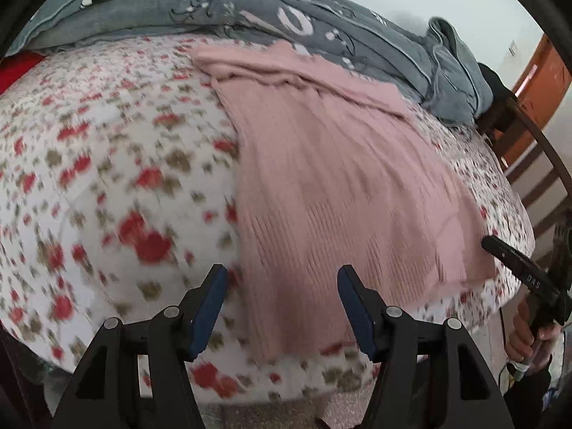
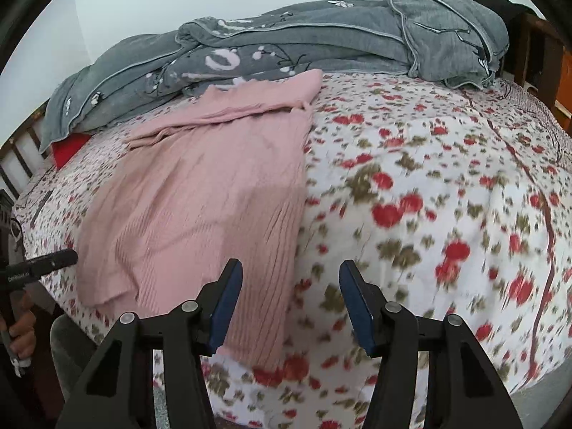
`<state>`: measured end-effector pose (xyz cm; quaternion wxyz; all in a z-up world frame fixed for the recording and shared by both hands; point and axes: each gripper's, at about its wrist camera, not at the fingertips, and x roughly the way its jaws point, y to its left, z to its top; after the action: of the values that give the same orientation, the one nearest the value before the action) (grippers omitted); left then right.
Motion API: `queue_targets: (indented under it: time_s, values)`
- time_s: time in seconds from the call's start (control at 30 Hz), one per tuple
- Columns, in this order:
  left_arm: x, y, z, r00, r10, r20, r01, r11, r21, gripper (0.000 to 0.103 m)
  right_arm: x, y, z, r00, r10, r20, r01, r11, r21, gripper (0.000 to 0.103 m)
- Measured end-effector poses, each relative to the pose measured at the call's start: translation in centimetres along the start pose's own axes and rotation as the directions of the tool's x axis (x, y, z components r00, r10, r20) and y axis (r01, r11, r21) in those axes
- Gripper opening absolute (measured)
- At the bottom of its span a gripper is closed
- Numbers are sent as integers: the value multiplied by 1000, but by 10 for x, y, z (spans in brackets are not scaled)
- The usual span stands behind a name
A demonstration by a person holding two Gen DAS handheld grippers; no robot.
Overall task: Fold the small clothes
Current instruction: 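Grasp the sweater hem with the left gripper while the right gripper grasps it too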
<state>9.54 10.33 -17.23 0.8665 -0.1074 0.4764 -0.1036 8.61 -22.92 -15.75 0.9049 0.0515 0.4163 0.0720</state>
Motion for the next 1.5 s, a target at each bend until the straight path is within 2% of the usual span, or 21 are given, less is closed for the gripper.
queue_targets:
  time_s: [0.13,0.23,0.27,0.3,0.33,0.37,0.4,0.5,0.6,0.73,0.8,0.93,1.03,1.1,1.17,1.3,1.33,1.37,1.4,1.47,1.5]
  values:
    - [14,-9,-13,999,-10,-35,10,1000,9,62,7,8,-12,999,47,-25,-47,999,7,56]
    - [23,-14,-17,999,26,-32,-26,1000,13,60,16,18,-19,998,52,-32,-52,999,-7,56]
    - [24,-14,-18,999,47,-24,-46,999,7,50,22,22,-20,998,52,-29,-52,999,-15,53]
    - [23,-13,-18,998,68,-17,-68,998,5,43,26,25,-21,999,37,-30,-38,999,-18,44]
    - [21,-13,-18,998,56,-21,-56,998,14,19,27,30,-21,999,24,-26,-25,999,-28,38]
    - [17,-12,-17,999,27,-25,-27,999,22,11,26,33,-21,999,30,-22,-31,999,-40,19]
    - [11,-9,-17,1000,7,-19,-7,1000,17,11,24,36,-19,999,32,-22,-33,998,-49,14]
    - [-15,1,-15,999,-18,31,17,1000,20,11,5,35,-14,997,76,18,-76,997,-29,10]
    - [-38,14,-18,997,8,75,-10,999,33,10,-12,29,-15,992,117,53,-117,993,-11,8]
    - [-24,30,-23,1000,-7,25,7,1000,-6,10,3,7,-28,989,148,-3,-147,987,63,7]
    - [-17,28,-27,1000,20,14,-20,1000,11,10,11,1,-37,987,157,-29,-153,983,97,5]
    - [-13,25,-34,999,32,8,-32,999,24,11,3,-5,-46,995,104,-7,-104,993,63,5]
    - [-5,32,-37,999,30,-30,-30,999,-10,15,7,-15,-51,991,132,-29,-129,987,99,5]
    - [-4,37,-38,999,16,-45,-18,999,-44,18,7,-14,-51,992,120,-33,-117,990,79,5]
    - [-9,42,-40,999,6,-38,-8,998,-68,32,5,-13,-52,991,129,-30,-127,989,74,8]
    - [-21,42,-37,1000,8,-14,-9,998,-60,45,1,-18,-50,985,167,-45,-162,981,106,16]
    - [-24,42,-35,1000,3,-1,-3,998,-60,52,-3,-21,-48,981,190,-37,-184,975,124,17]
    - [-27,43,-33,1000,-2,6,3,998,-59,56,-11,-23,-46,976,217,-15,-213,968,136,26]
    - [-29,43,-32,1000,-14,13,15,998,-55,56,-18,-24,-43,972,233,10,-232,963,135,41]
    - [-30,42,-27,999,-33,18,33,998,-46,58,-32,-22,-36,970,230,75,-238,965,113,58]
    - [-29,42,-25,999,-28,21,29,999,-46,58,-37,-21,-32,970,219,104,-230,968,101,59]
